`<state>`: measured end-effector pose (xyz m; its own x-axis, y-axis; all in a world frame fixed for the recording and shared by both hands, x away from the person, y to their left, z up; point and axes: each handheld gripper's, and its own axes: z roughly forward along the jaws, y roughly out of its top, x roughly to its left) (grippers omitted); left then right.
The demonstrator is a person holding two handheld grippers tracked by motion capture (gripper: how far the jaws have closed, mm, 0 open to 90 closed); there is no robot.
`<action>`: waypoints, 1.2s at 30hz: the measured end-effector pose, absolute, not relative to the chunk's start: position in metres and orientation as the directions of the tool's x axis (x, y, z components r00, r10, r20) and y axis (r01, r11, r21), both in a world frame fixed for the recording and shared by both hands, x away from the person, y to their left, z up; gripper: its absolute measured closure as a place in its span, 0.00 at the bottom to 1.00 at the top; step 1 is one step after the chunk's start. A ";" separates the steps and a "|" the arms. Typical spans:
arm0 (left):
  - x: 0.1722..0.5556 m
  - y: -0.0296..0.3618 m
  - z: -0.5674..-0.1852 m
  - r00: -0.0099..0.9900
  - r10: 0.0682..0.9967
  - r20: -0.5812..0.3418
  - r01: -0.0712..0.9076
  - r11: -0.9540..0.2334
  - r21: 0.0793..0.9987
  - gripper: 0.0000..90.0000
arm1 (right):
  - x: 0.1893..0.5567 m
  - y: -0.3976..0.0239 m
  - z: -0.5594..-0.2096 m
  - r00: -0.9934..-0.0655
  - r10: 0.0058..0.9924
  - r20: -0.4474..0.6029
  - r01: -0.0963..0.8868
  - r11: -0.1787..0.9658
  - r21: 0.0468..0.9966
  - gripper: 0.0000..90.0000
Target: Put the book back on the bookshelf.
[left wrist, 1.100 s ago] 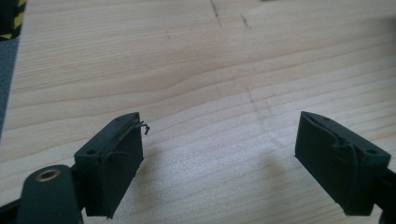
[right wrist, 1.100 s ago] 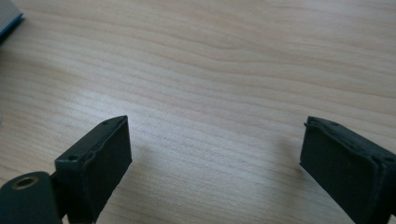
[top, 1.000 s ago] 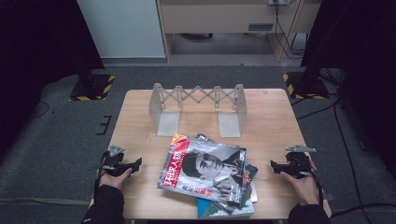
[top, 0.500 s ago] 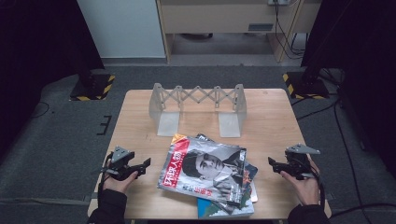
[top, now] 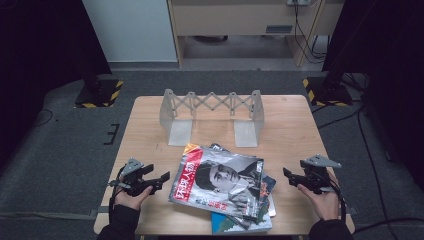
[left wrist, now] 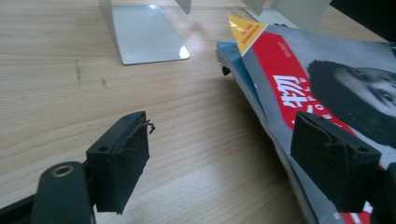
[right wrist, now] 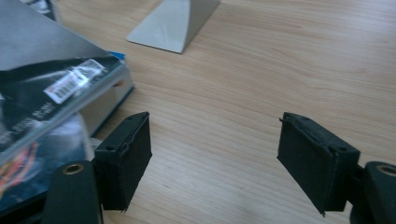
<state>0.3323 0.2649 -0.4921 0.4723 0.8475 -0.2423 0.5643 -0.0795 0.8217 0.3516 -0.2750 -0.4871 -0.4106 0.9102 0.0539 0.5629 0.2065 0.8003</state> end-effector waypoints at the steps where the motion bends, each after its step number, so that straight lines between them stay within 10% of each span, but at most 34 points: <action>1: 0.332 0.263 -0.492 0.482 0.842 -0.243 0.566 -0.088 0.820 0.21 | 0.351 -0.273 -0.487 -0.417 0.907 0.068 0.564 0.200 0.801 0.29; 36: 0.325 0.226 -0.508 0.555 0.750 -0.360 0.666 -0.140 0.733 0.23 | 0.333 -0.184 -0.491 -0.595 0.781 0.191 0.538 0.211 0.816 0.27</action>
